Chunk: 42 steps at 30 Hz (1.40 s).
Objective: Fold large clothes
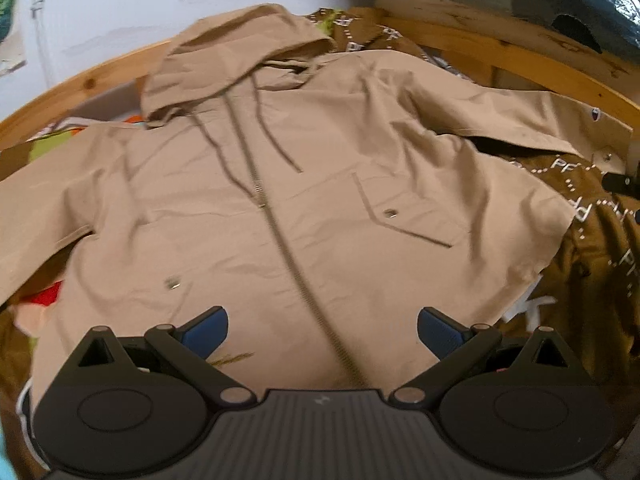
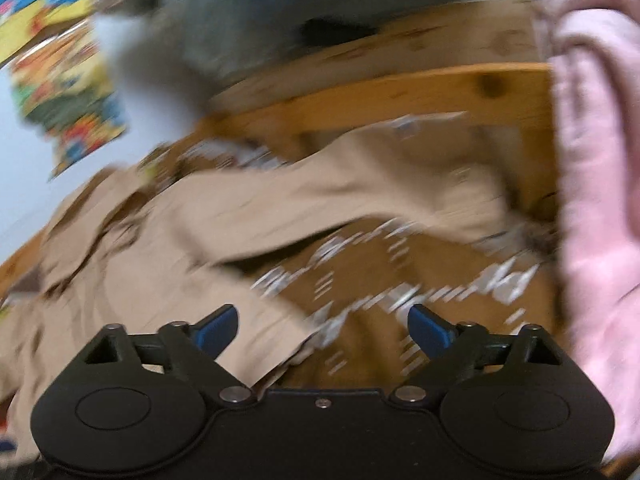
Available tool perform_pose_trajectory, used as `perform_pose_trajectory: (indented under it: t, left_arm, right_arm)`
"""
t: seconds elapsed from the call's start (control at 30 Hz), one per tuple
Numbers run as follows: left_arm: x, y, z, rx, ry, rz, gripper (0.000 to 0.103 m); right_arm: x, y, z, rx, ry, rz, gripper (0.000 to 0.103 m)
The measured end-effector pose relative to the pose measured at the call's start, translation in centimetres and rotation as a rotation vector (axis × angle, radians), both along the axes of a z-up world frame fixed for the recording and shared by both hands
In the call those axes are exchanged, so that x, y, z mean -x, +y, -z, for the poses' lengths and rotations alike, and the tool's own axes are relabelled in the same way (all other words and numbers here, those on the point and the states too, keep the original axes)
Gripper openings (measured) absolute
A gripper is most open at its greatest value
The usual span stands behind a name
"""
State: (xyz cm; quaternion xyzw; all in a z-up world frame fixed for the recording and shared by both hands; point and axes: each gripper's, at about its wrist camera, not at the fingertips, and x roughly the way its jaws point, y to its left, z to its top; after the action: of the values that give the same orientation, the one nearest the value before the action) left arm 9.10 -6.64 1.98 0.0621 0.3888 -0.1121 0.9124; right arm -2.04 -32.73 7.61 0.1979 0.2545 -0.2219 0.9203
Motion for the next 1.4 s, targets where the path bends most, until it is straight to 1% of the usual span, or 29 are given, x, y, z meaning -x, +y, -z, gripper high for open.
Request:
perform_pose_trajectory:
  t: [0.03,0.07,0.13,0.17,0.2,0.3,0.37,0.47,0.5,0.57,0.6,0.63,0.67,0.7,0.73,0.77,0.83,0.9,1.0,1.07,1.13,1.23,1.33,1.4]
  left_arm:
    - [-0.2,-0.3,0.0,0.009,0.001,0.009,0.102]
    - [-0.5,-0.7,0.1,0.018,0.001,0.021,0.102]
    - [-0.9,-1.3,0.3,0.028,0.006,0.040,0.102]
    - [-1.1,-1.5,0.4,0.031,0.009,0.047,0.102]
    - [-1.3,-1.7,0.6,0.035,0.012,0.055,0.102]
    - [-1.9,-2.2,1.0,0.050,0.015,0.073,0.102]
    - [-2.2,-2.4,1.3,0.063,0.019,0.081,0.102]
    - [-2.8,-2.3,1.6,0.084,0.029,0.080,0.102]
    - [-2.9,-2.2,1.7,0.090,0.032,0.076,0.102]
    - [-3.3,-1.9,1.9,0.109,0.041,0.067,0.102]
    - [-3.4,-1.8,1.9,0.116,0.045,0.063,0.102]
    - [-3.6,-1.6,2.0,0.121,0.047,0.059,0.102]
    - [-3.7,-1.4,2.0,0.126,0.048,0.055,0.102]
    - [-3.8,-1.3,1.9,0.129,0.048,0.052,0.102]
    - [-3.8,-1.1,1.8,0.131,0.046,0.050,0.102]
    - [-3.8,-1.0,1.7,0.134,0.042,0.048,0.102]
    - [-3.8,-0.7,1.4,0.136,0.032,0.052,0.102]
    - [-3.7,-0.4,0.9,0.134,0.020,0.077,0.102]
    - [-3.5,-0.1,-0.4,0.142,-0.021,0.149,0.102]
    - [-3.4,0.0,-1.5,0.173,-0.061,0.211,0.102]
    - [-3.4,-0.2,-2.6,0.231,-0.084,0.269,0.102]
    - [-3.6,-0.6,-4.6,0.356,-0.128,0.349,0.102]
    - [-3.8,-1.2,-6.3,0.453,-0.172,0.400,0.102]
    - [-4.2,-1.8,-7.3,0.503,-0.183,0.427,0.102]
  right_arm:
    - [-0.1,-1.1,-0.3,0.016,-0.012,0.046,0.082]
    - [-0.2,-2.2,-0.7,0.046,-0.016,0.087,0.080]
    - [-1.1,-3.4,-1.6,0.137,0.006,0.115,0.069]
    - [-1.7,-3.9,-2.1,0.204,0.027,0.106,0.065]
    - [-2.1,-4.0,-2.6,0.262,0.045,0.094,0.058]
    - [-4.3,-4.5,-3.4,0.464,0.131,0.012,0.049]
    - [-5.8,-4.4,-3.1,0.622,0.215,-0.059,0.049]
    - [-7.2,-4.8,-2.1,0.819,0.324,-0.116,0.049]
    - [-7.4,-4.9,-1.7,0.860,0.347,-0.130,0.048]
    - [-8.3,-5.5,-1.0,0.940,0.409,-0.153,0.045]
    - [-8.7,-5.6,-0.5,0.962,0.433,-0.162,0.040]
    - [-9.2,-5.8,-0.1,0.979,0.459,-0.176,0.034]
    - [-9.5,-6.0,0.2,0.993,0.480,-0.191,0.030]
    - [-9.7,-6.1,0.7,1.015,0.499,-0.205,0.022]
    - [-9.9,-6.2,1.0,1.037,0.512,-0.219,0.012]
    - [-9.9,-6.4,1.1,1.048,0.520,-0.228,0.007]
    - [-10.1,-6.9,0.8,1.027,0.512,-0.236,0.003]
    - [-9.7,-6.7,-0.9,0.970,0.456,-0.252,0.002]
    - [-9.1,-5.8,-5.7,0.757,0.319,-0.330,0.001]
    - [-9.1,-5.0,-9.2,0.597,0.220,-0.419,0.001]
    - [-9.5,-4.2,-11.8,0.453,0.147,-0.511,0.001]
    - [-10.6,-2.5,-15.0,0.277,0.054,-0.641,0.001]
    - [-12.4,-0.4,-17.0,0.157,-0.003,-0.747,0.001]
    - [-13.2,1.3,-17.5,0.109,-0.018,-0.804,0.001]
